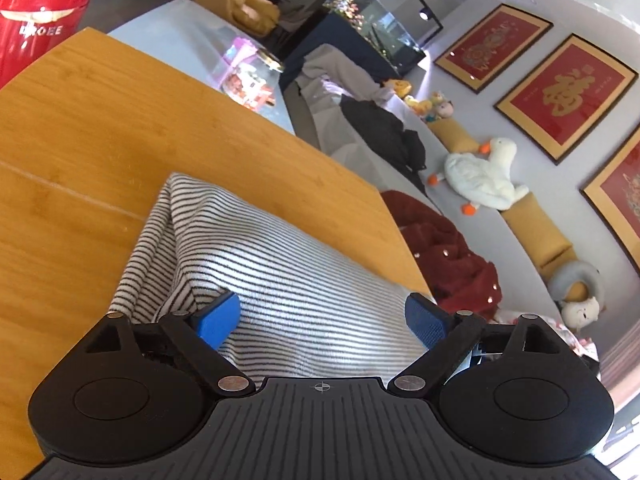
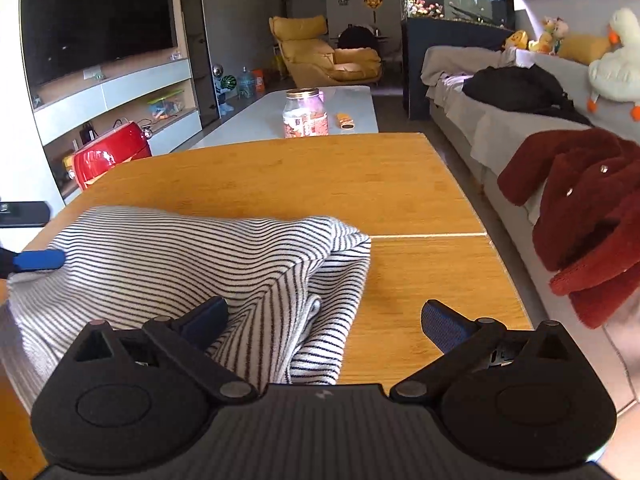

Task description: Fold clothes

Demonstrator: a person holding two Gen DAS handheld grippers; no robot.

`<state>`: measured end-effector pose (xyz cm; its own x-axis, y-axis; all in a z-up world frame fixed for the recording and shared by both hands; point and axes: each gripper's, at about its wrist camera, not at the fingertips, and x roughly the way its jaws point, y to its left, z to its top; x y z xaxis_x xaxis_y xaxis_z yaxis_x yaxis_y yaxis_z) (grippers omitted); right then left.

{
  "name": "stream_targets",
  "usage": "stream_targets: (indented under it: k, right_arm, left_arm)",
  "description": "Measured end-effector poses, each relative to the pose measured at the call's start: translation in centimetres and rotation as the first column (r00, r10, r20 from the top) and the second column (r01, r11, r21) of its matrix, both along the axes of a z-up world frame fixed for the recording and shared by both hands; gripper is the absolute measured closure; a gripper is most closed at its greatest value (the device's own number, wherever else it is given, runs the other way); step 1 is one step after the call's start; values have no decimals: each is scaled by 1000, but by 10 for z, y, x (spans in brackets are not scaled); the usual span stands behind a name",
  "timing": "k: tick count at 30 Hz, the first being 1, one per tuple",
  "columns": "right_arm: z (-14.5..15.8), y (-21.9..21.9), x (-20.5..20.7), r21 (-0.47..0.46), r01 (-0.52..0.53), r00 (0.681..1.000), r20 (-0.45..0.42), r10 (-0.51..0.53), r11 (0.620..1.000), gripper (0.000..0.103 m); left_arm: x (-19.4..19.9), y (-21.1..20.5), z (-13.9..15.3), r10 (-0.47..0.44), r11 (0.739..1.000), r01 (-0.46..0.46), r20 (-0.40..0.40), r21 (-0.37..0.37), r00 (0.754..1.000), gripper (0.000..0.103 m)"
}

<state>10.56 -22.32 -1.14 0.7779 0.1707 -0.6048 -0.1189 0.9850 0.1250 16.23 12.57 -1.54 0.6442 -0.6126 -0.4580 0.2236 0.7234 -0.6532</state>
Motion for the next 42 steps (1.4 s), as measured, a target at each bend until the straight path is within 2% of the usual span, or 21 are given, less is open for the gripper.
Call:
stream_targets:
  k: [5, 9, 11, 15, 17, 19, 23, 26, 29, 33, 35, 42]
  right_arm:
    - [-2, 1, -3, 30, 3, 1000, -10, -2, 1000, 0]
    - [-4, -4, -4, 72, 15, 1000, -20, -14, 997, 0]
    - [-5, -6, -4, 90, 20, 1000, -23, -18, 996, 0]
    - [-6, -7, -3, 97, 10, 1000, -27, -8, 995, 0]
    - [-3, -7, -1, 91, -14, 999, -28, 16, 996, 0]
    - [7, -7, -2, 62, -55, 998, 1, 55, 997, 0]
    - [36, -6, 3, -29, -109, 988, 103, 112, 994, 0]
    - [51, -5, 22, -92, -95, 982, 152, 109, 991, 0]
    - [42, -1, 52, -133, -71, 989, 121, 87, 989, 0]
    - [2, 18, 78, -237, -109, 994, -13, 109, 965, 0]
    - [-2, 22, 69, -252, -89, 995, 28, 99, 964, 0]
    - [-4, 20, 48, -254, -61, 997, 32, 72, 965, 0]
  left_arm:
    - [13, -15, 7, 13, 996, -15, 32, 83, 999, 6]
    - [-14, -23, 19, 25, 991, -31, 50, 132, 998, 5]
    - [-33, -29, 25, 8, 991, -15, 49, 133, 999, 5]
    - [-56, -48, 20, -71, 995, 72, -13, 66, 997, 2]
    - [-58, -61, 15, -81, 989, 82, -10, 123, 997, 2]
    - [-57, -70, 12, -81, 979, 79, 2, 189, 997, 2]
    - [-57, -75, 11, -95, 973, 90, 14, 211, 995, 0]
    - [-57, -74, 9, -97, 974, 91, 16, 207, 995, 0]
    - [-58, -71, 8, -99, 976, 93, 17, 198, 995, 0]
    - [-57, -68, 7, -100, 978, 95, 17, 184, 995, 0]
    - [-55, -67, 6, -100, 978, 94, 22, 189, 995, 0]
    - [-38, -68, 6, -81, 970, 68, 48, 235, 996, 0]
